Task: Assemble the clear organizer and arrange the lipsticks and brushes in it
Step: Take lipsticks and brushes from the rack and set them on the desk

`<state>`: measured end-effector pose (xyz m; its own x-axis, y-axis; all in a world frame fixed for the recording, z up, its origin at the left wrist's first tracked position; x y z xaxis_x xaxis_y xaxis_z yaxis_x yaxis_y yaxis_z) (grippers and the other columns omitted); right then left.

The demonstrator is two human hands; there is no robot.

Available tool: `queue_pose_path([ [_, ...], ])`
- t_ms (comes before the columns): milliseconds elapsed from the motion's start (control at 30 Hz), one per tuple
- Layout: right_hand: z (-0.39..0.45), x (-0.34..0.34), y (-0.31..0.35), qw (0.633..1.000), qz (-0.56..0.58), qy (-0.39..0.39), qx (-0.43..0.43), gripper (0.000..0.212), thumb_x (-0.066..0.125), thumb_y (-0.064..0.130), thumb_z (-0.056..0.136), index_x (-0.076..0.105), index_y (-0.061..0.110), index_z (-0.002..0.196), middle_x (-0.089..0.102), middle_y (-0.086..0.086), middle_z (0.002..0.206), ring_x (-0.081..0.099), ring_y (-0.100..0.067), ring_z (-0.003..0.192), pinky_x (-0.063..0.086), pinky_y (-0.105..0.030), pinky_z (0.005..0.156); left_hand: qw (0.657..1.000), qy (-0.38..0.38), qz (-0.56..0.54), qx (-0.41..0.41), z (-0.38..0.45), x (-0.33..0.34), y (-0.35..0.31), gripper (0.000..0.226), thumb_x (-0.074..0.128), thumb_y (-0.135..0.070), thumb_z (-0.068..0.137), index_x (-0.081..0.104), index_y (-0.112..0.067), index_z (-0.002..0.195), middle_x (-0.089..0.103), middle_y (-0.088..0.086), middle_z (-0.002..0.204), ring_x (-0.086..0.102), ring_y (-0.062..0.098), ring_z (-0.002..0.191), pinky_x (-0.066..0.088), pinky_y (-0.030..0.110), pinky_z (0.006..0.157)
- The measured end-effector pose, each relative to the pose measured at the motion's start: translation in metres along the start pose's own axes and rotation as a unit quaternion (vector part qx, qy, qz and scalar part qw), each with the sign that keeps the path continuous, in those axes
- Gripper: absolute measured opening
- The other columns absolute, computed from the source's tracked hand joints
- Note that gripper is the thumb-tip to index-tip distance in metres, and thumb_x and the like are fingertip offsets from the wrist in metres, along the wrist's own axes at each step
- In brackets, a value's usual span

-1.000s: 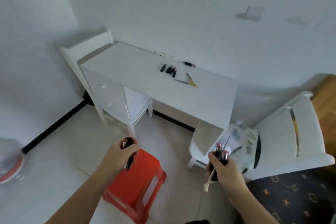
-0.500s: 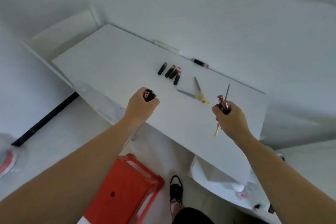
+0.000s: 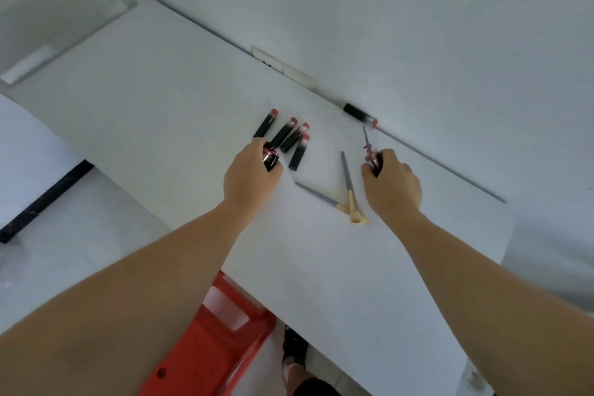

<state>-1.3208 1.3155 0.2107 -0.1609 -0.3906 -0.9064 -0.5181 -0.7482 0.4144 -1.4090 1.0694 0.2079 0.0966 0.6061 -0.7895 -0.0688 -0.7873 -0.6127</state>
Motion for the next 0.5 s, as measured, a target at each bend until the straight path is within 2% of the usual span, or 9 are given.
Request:
queue_pose_path([
  [67, 0.005, 0.006, 0.004, 1.0, -0.009, -0.015, -0.015, 0.02, 0.048, 0.039, 0.097, 0.05, 0.02, 0.099, 0.039, 0.01, 0.065, 0.05, -0.026, 0.069, 0.044, -0.038, 0.062, 0.999, -0.022, -0.037, -0.003, -0.002, 0.005, 0.004, 0.027, 0.062, -0.027, 0.089, 0.057, -0.016, 0.113, 0.066, 0.003, 0.102, 0.061, 0.027, 0.096, 0.052, 0.045, 0.079],
  [167, 0.01, 0.015, 0.006, 0.999, -0.01, -0.018, -0.024, 0.022, 0.048, 0.038, 0.097, 0.052, 0.017, 0.1, 0.043, 0.008, 0.07, 0.05, -0.025, 0.074, 0.042, -0.038, 0.065, 0.996, -0.058, -0.063, -0.005, -0.006, 0.012, 0.011, 0.029, 0.066, -0.025, 0.088, 0.059, -0.013, 0.114, 0.066, 0.004, 0.103, 0.059, 0.029, 0.099, 0.051, 0.045, 0.084],
  [267, 0.014, 0.024, 0.004, 0.999, -0.019, -0.015, -0.031, 0.026, 0.049, 0.038, 0.097, 0.055, 0.014, 0.106, 0.046, 0.002, 0.089, 0.048, -0.025, 0.081, 0.04, -0.037, 0.069, 0.996, -0.082, -0.03, 0.012, -0.005, 0.018, 0.012, 0.034, 0.07, -0.026, 0.086, 0.061, -0.013, 0.116, 0.066, 0.007, 0.101, 0.058, 0.032, 0.097, 0.047, 0.043, 0.085],
  [333, 0.015, 0.027, 0.004, 0.999, -0.018, -0.021, -0.028, 0.028, 0.049, 0.04, 0.097, 0.056, 0.014, 0.107, 0.047, -0.001, 0.094, 0.05, -0.027, 0.085, 0.041, -0.038, 0.072, 0.995, -0.097, -0.007, 0.019, -0.004, 0.021, 0.013, 0.039, 0.072, -0.028, 0.083, 0.062, -0.014, 0.118, 0.067, 0.008, 0.102, 0.058, 0.034, 0.097, 0.043, 0.043, 0.086],
  [500, 0.019, 0.031, 0.006, 0.997, -0.061, -0.031, -0.028, 0.048, 0.05, 0.054, 0.091, 0.054, 0.018, 0.122, 0.052, -0.006, 0.113, 0.047, -0.029, 0.103, 0.04, -0.04, 0.089, 0.993, -0.117, 0.0, 0.009, -0.003, 0.026, 0.015, 0.056, 0.074, -0.035, 0.078, 0.058, -0.018, 0.129, 0.062, 0.006, 0.119, 0.053, 0.033, 0.11, 0.038, 0.042, 0.094],
])
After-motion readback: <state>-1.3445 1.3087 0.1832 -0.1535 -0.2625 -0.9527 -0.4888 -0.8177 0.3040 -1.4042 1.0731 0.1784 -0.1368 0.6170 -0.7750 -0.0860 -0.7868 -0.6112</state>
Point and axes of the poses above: each hand's wrist, its own z-axis towards the middle knuckle, its own x-axis out of the palm, y = z × x, the point moved 3 cm from there along z, towards the middle knuckle
